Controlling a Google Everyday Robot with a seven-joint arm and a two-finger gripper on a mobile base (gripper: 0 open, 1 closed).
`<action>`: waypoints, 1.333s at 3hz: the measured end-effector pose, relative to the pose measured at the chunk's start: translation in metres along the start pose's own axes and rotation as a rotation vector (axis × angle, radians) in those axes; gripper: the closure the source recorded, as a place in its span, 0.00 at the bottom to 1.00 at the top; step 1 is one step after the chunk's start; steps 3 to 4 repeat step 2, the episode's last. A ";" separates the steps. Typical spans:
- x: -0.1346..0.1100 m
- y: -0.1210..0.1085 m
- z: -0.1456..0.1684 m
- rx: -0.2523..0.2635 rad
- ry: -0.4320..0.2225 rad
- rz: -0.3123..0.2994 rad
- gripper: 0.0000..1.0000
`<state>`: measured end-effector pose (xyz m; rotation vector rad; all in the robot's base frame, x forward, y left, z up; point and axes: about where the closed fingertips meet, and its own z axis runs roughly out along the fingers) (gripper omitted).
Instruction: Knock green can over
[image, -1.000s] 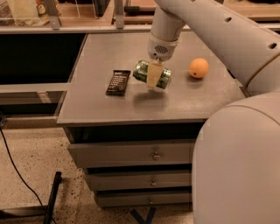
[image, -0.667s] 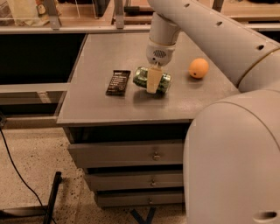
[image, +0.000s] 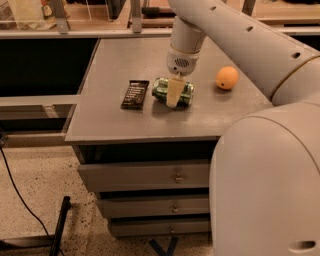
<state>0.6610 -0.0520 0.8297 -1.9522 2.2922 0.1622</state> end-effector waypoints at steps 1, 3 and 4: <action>-0.002 -0.003 0.003 0.006 -0.006 -0.001 0.00; -0.002 -0.003 0.003 0.007 -0.006 -0.001 0.00; -0.002 -0.003 0.003 0.007 -0.006 -0.001 0.00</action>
Offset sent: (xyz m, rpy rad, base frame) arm 0.0028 0.0021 -0.0022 0.0043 -0.0067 -0.0004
